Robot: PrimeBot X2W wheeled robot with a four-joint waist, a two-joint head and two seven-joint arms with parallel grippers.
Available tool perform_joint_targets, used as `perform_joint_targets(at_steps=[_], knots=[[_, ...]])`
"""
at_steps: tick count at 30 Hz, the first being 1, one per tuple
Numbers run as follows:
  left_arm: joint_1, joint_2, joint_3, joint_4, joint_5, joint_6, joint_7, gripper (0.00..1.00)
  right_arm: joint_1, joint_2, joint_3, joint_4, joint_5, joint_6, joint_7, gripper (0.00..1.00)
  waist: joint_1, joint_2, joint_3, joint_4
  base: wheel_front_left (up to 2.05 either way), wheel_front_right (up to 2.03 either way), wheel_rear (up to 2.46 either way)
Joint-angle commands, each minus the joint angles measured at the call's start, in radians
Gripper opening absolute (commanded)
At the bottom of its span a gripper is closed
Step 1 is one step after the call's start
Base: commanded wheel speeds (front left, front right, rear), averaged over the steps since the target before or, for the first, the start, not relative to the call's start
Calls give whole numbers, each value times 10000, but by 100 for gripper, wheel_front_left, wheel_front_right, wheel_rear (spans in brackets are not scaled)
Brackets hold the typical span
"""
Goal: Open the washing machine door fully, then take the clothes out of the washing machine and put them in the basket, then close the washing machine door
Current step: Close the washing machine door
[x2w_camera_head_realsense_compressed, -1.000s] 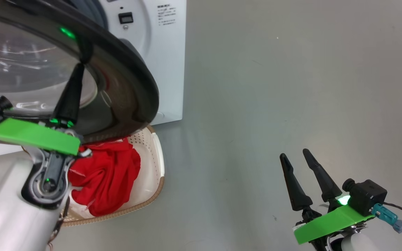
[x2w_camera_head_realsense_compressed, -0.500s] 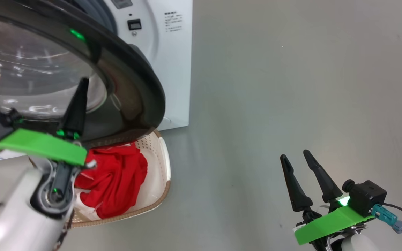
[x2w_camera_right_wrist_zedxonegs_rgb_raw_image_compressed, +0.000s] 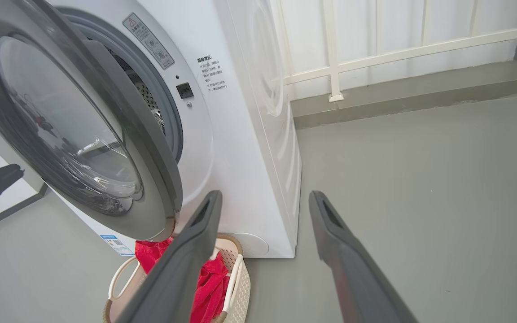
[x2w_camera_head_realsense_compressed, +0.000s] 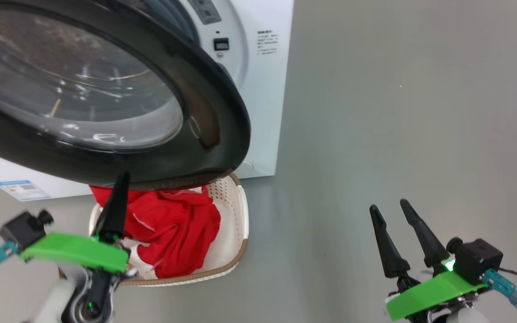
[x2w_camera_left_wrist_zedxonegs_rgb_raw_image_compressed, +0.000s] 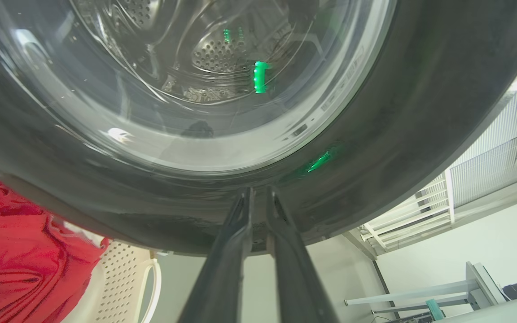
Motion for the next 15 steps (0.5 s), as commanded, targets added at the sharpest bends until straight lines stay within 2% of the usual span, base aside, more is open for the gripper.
perform_joint_targets(at_steps=[1,4,8,10,15], knots=[[111,235,450,-190,150,-65,-118,40,105,-1,139,-189,-128,77,-63,100,0,0,-188,231,0,0,0],[621,115,625,-121,345,-65,-118,51,222,-1,70,-180,-185,77,-63,100,0,0,-308,385,0,0,0],[1217,16,825,-62,694,-65,-119,86,367,-1,-41,-172,-246,77,-63,100,0,0,-405,576,0,0,0],[1484,-35,961,-69,865,-65,-119,100,461,-1,-96,-166,-282,77,-63,100,0,0,-459,669,0,0,0],[1952,-155,1293,-155,1304,-65,-119,100,661,-1,-211,-156,-367,77,-63,100,0,0,-544,838,0,0,0]])
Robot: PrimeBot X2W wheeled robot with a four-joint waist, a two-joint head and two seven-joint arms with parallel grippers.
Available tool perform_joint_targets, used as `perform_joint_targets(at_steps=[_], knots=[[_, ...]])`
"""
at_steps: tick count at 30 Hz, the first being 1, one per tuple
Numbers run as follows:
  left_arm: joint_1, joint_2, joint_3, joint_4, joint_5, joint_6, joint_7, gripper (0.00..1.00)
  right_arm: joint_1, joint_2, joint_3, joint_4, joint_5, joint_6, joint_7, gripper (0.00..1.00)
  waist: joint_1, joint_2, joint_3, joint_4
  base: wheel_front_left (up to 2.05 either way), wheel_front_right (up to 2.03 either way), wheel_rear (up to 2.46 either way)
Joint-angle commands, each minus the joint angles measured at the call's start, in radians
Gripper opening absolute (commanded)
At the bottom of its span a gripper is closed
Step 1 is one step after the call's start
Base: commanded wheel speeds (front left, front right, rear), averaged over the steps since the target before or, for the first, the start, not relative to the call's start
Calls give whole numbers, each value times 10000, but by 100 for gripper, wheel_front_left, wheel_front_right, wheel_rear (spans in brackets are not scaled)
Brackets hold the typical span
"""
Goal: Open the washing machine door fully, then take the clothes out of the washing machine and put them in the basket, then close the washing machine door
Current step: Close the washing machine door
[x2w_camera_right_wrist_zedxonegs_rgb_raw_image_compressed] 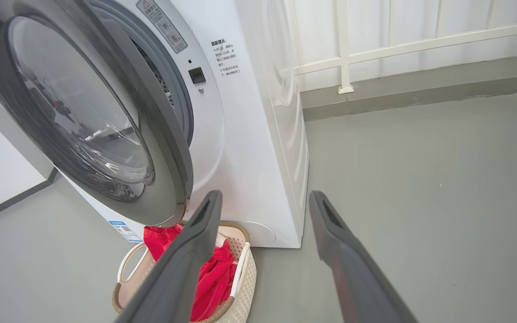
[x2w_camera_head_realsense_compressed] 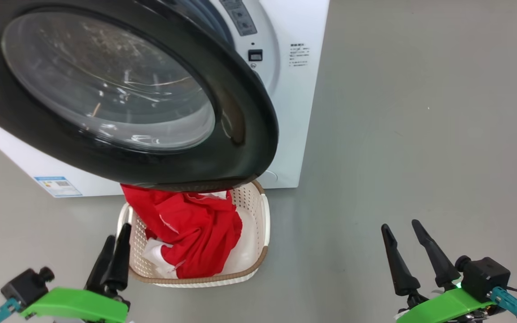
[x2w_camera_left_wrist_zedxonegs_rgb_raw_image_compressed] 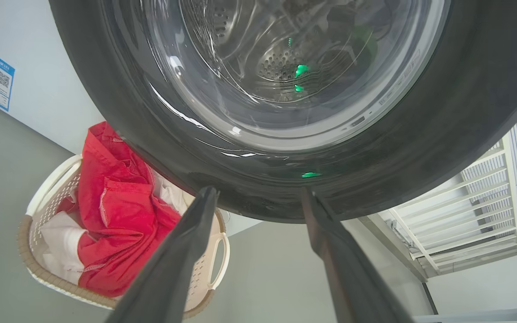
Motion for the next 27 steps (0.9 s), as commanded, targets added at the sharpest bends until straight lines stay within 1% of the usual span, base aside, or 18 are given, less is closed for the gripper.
perform_joint_targets(at_steps=[1,8,13,16,20,27], knots=[[39,180,497,-243,212,-63,-91,100,-27,-7,124,-229,-165,77,-65,100,0,0,-83,112,0,0,0],[672,-77,1146,-431,1086,-63,-91,100,194,-7,-55,-234,-249,77,-65,100,0,0,-147,294,0,0,0],[1082,-180,1619,-588,1963,-63,-91,100,329,-7,-161,-246,-259,77,-65,100,0,0,-202,336,0,0,0],[1416,-280,1980,-723,2937,-63,-91,100,422,-7,-242,-273,-252,77,-65,100,0,0,-225,330,0,0,0],[1666,-500,2410,-923,3806,-63,-91,100,520,-7,-337,-309,-230,77,-65,100,0,0,-211,334,0,0,0],[1960,-884,3085,-1280,6000,-63,-91,100,618,-7,-430,-343,-239,77,-65,100,0,0,-165,315,0,0,0]])
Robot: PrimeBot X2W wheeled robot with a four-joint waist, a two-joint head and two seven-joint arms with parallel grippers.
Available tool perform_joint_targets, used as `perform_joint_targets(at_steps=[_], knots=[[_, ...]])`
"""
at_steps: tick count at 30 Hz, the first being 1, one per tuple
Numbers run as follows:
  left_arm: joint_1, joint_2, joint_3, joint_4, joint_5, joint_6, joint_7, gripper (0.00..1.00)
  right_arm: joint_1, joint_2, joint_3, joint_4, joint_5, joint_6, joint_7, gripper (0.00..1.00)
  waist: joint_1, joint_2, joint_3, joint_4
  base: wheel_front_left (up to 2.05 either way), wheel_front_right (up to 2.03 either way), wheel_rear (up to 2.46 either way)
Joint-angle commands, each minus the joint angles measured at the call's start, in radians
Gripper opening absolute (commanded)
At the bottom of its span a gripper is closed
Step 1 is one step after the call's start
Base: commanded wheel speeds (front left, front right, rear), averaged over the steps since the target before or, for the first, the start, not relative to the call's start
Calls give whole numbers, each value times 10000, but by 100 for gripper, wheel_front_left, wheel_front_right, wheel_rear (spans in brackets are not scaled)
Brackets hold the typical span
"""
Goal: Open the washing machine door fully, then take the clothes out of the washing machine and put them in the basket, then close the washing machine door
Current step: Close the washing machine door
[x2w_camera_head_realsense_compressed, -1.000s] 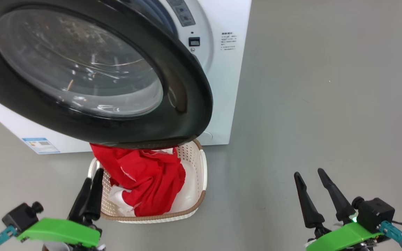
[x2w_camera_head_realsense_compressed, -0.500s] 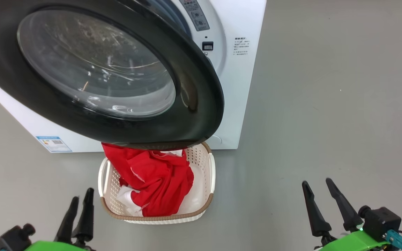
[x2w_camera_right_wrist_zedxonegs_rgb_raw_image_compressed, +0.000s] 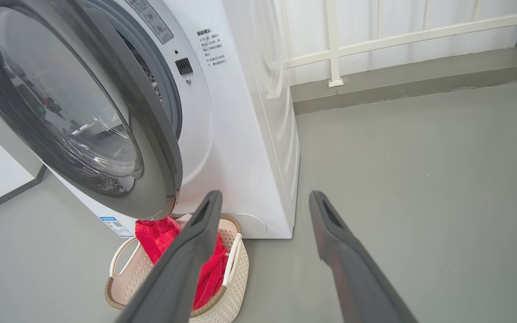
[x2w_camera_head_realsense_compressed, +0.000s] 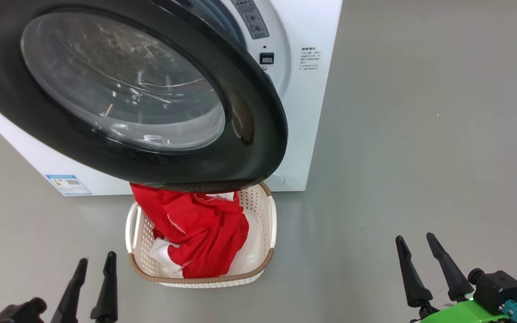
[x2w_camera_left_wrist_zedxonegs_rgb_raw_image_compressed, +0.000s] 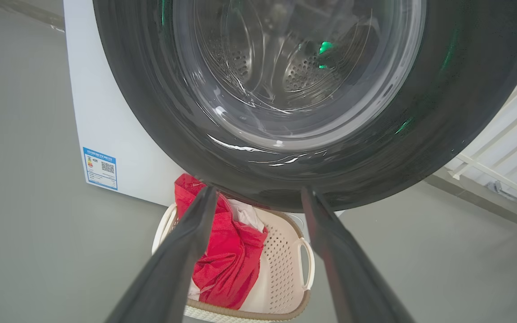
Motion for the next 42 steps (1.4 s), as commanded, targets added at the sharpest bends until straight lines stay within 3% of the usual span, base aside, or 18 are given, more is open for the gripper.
perform_joint_targets(at_steps=[1,15,32,33,34,36,42], knots=[[-17,35,539,-328,472,-56,-91,100,35,-49,149,-268,-152,77,-65,100,0,0,-4,-7,0,0,0],[646,-737,1561,-1344,4149,-56,-91,100,257,-49,99,-316,-185,77,-65,100,0,0,-254,-96,0,0,0],[817,-982,1576,-1478,4566,-56,-91,100,273,-49,114,-387,-224,77,-65,100,0,0,-282,-13,0,0,0],[803,-986,1555,-1474,4558,-56,-91,100,240,-49,152,-384,-227,77,-65,84,0,0,-262,6,0,0,0],[787,-992,1532,-1470,4550,-56,-91,100,198,-49,222,-369,-227,77,-65,39,0,0,-244,26,0,0,0],[742,-1004,1483,-1468,4530,-56,-91,100,76,-49,409,-340,-237,77,-65,0,0,0,-174,82,0,0,0],[447,-1052,1256,-1421,4423,-56,-91,100,-655,-49,991,-275,-185,77,-65,0,0,0,153,429,0,0,0]])
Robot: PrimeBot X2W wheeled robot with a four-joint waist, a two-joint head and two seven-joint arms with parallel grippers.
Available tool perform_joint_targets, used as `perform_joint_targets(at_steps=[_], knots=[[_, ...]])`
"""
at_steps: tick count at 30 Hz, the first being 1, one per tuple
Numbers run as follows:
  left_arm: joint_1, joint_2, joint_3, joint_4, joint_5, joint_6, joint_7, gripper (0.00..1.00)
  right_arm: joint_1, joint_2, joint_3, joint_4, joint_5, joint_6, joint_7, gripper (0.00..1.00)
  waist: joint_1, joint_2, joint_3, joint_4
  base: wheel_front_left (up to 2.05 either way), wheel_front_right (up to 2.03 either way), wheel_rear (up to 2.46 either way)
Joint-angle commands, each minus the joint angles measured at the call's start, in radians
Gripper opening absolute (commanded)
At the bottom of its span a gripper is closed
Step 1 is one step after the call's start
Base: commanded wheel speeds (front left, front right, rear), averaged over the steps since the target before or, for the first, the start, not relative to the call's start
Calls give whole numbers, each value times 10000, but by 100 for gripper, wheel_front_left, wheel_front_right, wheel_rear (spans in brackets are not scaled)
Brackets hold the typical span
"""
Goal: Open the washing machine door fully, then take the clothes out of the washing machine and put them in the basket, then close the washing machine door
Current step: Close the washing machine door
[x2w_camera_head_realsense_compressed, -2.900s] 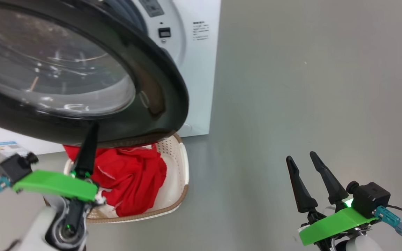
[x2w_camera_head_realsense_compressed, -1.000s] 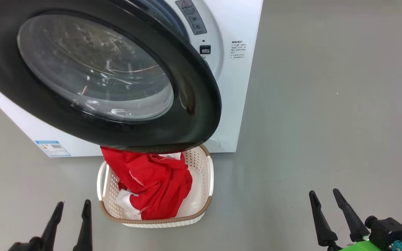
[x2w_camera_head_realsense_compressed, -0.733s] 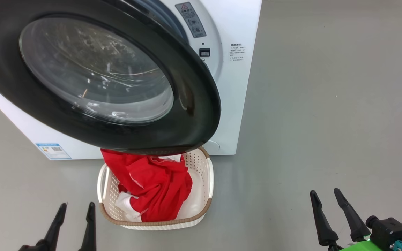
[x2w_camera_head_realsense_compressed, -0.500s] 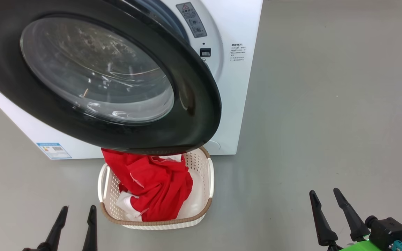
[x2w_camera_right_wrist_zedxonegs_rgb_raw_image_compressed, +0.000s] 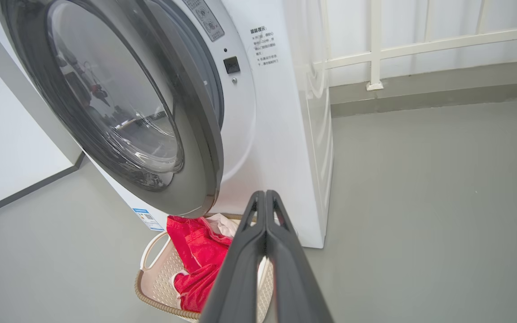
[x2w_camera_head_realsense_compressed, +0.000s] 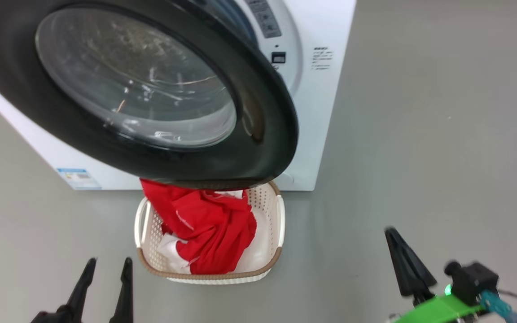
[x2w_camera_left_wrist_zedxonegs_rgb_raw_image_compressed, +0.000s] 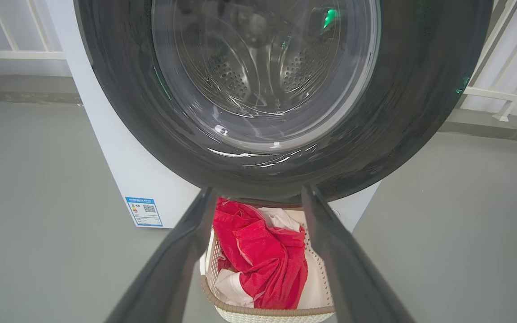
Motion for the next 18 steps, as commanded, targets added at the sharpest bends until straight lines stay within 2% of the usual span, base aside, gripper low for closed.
perform_joint_targets(at_steps=[1,18], knots=[[-420,39,251,-206,-114,-54,-91,100,-511,-95,334,-217,20,77,-65,0,0,-1,199,212,0,0,0],[-1426,-161,-380,-71,-494,-54,-91,100,-3763,-322,1901,177,-102,77,-65,0,0,-1,1579,1537,0,0,0]])
